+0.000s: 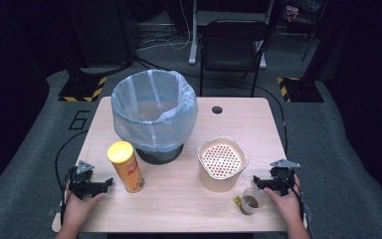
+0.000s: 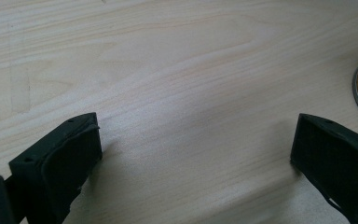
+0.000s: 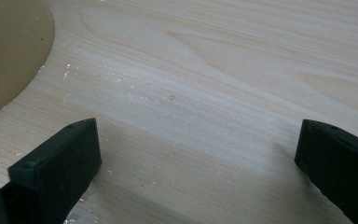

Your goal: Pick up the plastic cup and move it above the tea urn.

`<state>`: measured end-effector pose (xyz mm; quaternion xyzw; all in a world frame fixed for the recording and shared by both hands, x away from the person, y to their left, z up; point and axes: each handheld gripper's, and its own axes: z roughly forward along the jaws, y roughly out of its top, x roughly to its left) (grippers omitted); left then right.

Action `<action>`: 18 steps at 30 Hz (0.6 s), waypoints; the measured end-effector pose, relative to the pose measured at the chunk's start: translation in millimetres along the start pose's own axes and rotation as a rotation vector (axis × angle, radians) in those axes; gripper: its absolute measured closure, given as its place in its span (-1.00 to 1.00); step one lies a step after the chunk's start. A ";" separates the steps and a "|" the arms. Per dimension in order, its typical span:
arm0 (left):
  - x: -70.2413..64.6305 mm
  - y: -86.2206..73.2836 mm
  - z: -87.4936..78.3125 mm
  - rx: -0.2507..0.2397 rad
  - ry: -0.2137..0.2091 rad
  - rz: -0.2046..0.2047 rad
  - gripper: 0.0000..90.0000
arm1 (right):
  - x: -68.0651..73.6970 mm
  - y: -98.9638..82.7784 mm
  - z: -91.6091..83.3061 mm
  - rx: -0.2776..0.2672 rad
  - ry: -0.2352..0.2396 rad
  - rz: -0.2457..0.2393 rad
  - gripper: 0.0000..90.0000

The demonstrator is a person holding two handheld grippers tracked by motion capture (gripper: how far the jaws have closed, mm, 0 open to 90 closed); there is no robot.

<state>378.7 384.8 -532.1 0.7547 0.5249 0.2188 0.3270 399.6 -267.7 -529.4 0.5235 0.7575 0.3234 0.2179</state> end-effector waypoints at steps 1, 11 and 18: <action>0.0 0.0 0.0 0.000 0.000 0.000 -0.96 | 0.0 0.0 0.0 0.000 0.000 0.000 -1.00; 1.9 0.5 -0.1 0.011 -0.021 0.033 -1.00 | -0.1 0.0 0.0 0.000 -0.001 -0.001 -1.00; 2.2 0.7 -0.3 0.015 -0.021 0.037 -1.00 | -0.8 -0.6 -0.7 -0.001 0.004 -0.002 -0.99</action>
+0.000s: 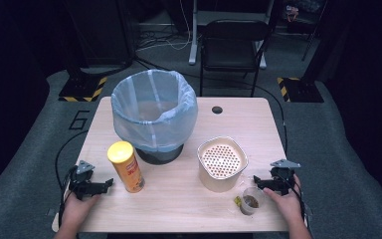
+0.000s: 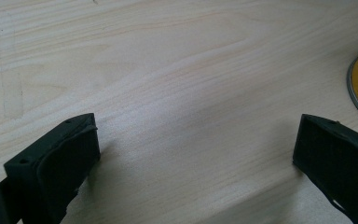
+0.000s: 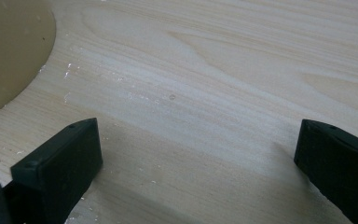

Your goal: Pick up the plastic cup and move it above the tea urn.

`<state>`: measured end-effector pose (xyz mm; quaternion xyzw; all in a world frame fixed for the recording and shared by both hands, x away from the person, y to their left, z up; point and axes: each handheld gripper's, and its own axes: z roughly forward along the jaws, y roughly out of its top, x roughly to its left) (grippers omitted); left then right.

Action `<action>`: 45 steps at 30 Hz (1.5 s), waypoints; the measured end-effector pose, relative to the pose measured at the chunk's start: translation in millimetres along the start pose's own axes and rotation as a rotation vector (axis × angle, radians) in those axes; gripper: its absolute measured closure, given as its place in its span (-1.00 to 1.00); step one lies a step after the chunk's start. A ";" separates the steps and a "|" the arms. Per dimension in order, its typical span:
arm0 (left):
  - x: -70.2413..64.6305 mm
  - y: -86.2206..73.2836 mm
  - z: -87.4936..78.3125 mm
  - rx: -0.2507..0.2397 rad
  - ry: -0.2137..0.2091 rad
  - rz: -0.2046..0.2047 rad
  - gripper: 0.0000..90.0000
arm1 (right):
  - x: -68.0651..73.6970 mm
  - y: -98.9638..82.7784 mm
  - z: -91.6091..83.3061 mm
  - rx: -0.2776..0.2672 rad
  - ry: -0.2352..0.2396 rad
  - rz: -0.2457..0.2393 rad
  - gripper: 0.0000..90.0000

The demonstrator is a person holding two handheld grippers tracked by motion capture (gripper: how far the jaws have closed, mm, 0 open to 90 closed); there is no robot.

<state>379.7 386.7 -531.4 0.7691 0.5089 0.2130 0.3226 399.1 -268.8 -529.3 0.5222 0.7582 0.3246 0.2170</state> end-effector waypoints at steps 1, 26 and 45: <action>-0.2 0.0 0.1 -0.002 0.000 -0.002 -1.00 | 0.0 0.0 0.0 0.000 0.000 0.000 -0.99; -2.0 -0.4 1.5 -0.020 0.012 -0.021 -0.99 | 8.5 16.0 -57.6 -0.083 0.102 -0.009 -0.28; -2.3 -0.5 1.4 -0.018 0.014 -0.023 -0.99 | 57.6 26.6 -112.2 -0.146 0.234 -0.131 -0.41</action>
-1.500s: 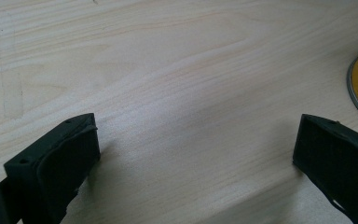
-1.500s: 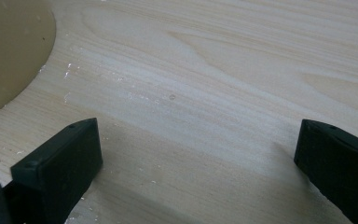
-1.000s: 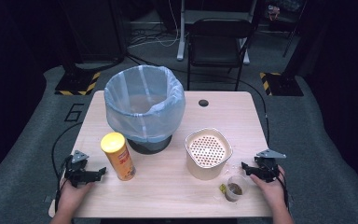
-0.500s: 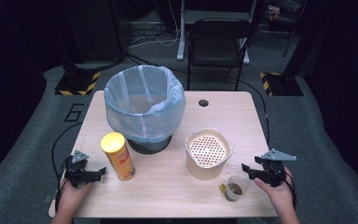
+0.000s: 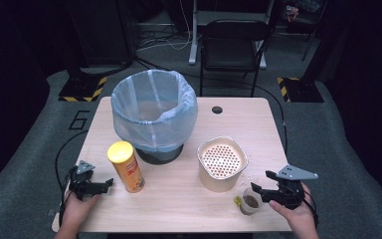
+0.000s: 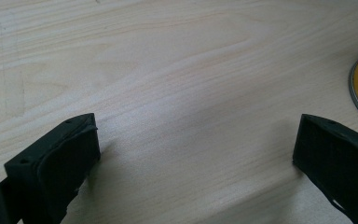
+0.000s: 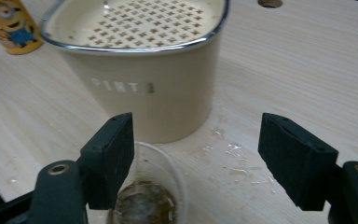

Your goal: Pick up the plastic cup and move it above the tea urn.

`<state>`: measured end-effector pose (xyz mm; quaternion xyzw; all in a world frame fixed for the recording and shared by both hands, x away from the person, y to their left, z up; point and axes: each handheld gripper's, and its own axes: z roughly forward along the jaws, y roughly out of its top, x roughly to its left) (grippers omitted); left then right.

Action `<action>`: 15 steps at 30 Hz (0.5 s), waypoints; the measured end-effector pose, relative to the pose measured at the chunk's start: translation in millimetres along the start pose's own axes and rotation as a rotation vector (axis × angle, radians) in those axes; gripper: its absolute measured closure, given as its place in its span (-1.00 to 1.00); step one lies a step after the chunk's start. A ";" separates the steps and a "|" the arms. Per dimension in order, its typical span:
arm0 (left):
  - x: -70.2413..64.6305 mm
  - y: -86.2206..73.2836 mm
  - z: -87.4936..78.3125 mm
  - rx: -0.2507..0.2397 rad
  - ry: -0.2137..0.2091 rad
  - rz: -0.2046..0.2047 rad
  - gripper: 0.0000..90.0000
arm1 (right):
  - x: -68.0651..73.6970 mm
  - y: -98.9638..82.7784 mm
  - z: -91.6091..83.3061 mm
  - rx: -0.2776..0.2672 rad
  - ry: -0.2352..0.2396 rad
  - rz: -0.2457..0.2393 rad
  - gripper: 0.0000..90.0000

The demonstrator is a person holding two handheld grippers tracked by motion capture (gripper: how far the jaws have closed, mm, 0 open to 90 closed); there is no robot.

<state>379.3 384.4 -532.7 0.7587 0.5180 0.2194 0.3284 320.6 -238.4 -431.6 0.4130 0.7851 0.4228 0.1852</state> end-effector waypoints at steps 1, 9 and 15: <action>0.0 0.0 0.0 -0.001 0.000 0.000 -0.99 | 2.9 0.0 -0.4 -0.001 0.009 -0.001 -0.43; 0.0 0.0 0.0 0.000 0.000 -0.001 -0.99 | 23.1 -6.7 4.2 0.019 0.045 -0.028 -0.61; -0.1 0.0 0.0 -0.001 0.001 -0.001 -0.99 | 33.2 -16.4 10.3 0.042 0.040 -0.036 -0.65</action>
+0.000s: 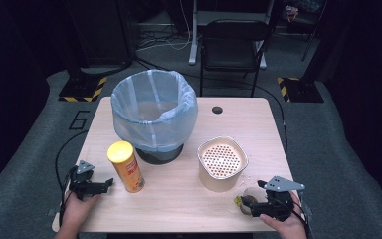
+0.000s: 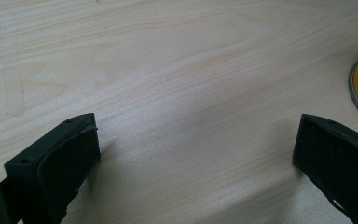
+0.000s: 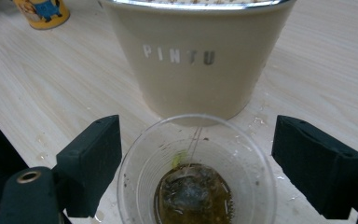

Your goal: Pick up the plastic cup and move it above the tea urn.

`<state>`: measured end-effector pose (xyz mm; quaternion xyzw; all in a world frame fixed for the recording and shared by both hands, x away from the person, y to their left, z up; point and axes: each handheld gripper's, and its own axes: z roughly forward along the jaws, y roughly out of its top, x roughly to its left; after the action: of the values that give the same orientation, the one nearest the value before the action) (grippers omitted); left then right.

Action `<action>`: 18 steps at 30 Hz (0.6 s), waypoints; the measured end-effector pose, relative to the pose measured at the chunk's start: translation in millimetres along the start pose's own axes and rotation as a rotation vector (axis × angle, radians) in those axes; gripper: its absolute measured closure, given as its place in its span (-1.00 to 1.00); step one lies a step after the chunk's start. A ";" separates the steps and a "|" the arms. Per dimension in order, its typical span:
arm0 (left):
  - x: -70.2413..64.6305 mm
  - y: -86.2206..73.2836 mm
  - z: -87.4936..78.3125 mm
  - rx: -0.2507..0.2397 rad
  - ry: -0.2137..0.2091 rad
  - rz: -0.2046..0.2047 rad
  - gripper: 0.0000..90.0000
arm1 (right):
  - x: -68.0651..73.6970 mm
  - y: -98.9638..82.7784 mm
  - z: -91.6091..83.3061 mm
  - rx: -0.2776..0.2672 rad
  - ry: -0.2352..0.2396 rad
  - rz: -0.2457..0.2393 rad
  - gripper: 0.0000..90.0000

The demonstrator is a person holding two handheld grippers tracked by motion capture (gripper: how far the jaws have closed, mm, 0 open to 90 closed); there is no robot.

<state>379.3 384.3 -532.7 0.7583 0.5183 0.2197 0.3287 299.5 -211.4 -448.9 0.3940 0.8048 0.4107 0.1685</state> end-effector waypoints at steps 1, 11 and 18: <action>0.0 0.0 0.0 0.000 0.000 0.000 -0.99 | 2.0 -1.7 1.6 0.002 -0.001 0.003 -0.65; 0.0 0.0 0.1 -0.001 -0.001 -0.001 -0.99 | 9.6 -17.0 11.8 0.019 -0.058 -0.017 -0.62; -0.1 0.0 0.1 -0.001 0.000 -0.002 -0.99 | 10.0 -23.5 17.7 0.047 -0.075 -0.030 -0.59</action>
<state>379.3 384.2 -532.8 0.7577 0.5189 0.2198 0.3293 292.1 -202.6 -477.8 0.4008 0.8133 0.3740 0.1952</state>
